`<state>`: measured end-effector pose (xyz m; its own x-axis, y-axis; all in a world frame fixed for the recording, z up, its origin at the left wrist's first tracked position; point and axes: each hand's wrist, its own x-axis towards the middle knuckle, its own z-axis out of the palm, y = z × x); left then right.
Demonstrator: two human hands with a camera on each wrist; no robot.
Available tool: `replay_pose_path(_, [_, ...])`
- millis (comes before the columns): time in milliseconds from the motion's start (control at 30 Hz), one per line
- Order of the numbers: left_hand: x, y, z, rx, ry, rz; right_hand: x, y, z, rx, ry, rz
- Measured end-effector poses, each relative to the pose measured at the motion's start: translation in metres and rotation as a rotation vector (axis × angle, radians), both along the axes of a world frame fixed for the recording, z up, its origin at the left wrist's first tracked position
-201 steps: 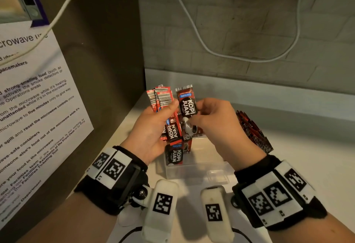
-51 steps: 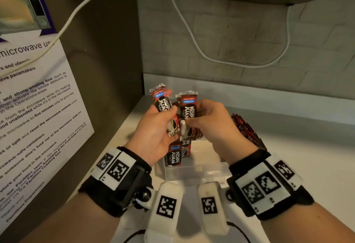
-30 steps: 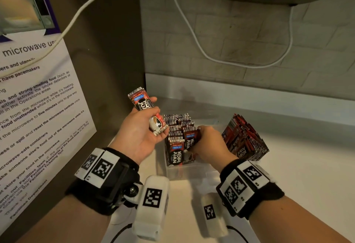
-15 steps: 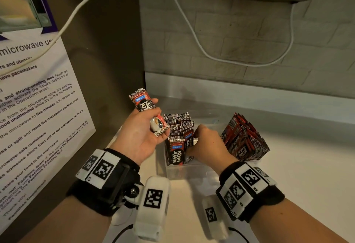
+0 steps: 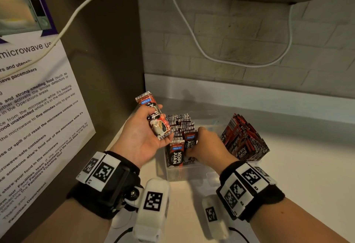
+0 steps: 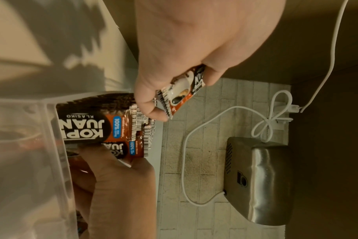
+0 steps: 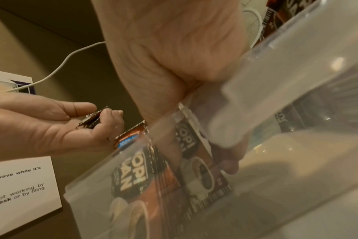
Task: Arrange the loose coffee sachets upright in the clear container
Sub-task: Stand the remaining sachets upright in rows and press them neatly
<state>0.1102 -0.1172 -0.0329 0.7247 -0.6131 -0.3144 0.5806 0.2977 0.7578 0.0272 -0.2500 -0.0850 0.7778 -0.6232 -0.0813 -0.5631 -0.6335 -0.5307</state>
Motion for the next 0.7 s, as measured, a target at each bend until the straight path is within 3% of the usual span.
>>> replay_pose_path(267, [-0.002,0.0,-0.001,0.043,-0.142,-0.066,-0.01,-0.003,0.018,0.037,0.036,-0.001])
replay_pose_path(333, [-0.002,0.0,-0.003,0.053,-0.199,-0.073,-0.015,-0.004,0.027,0.063,-0.118,-0.034])
replay_pose_path(467, [-0.006,-0.004,-0.005,0.051,-0.266,-0.093,-0.018,0.003,0.052,0.159,-0.631,-0.037])
replay_pose_path(600, [-0.015,-0.01,-0.005,0.017,-0.309,-0.139,-0.016,0.013,0.062,0.449,-0.64,0.093])
replay_pose_path(700, [-0.017,-0.011,-0.004,-0.012,-0.232,-0.181,-0.016,0.015,0.061,0.47,-0.61,0.142])
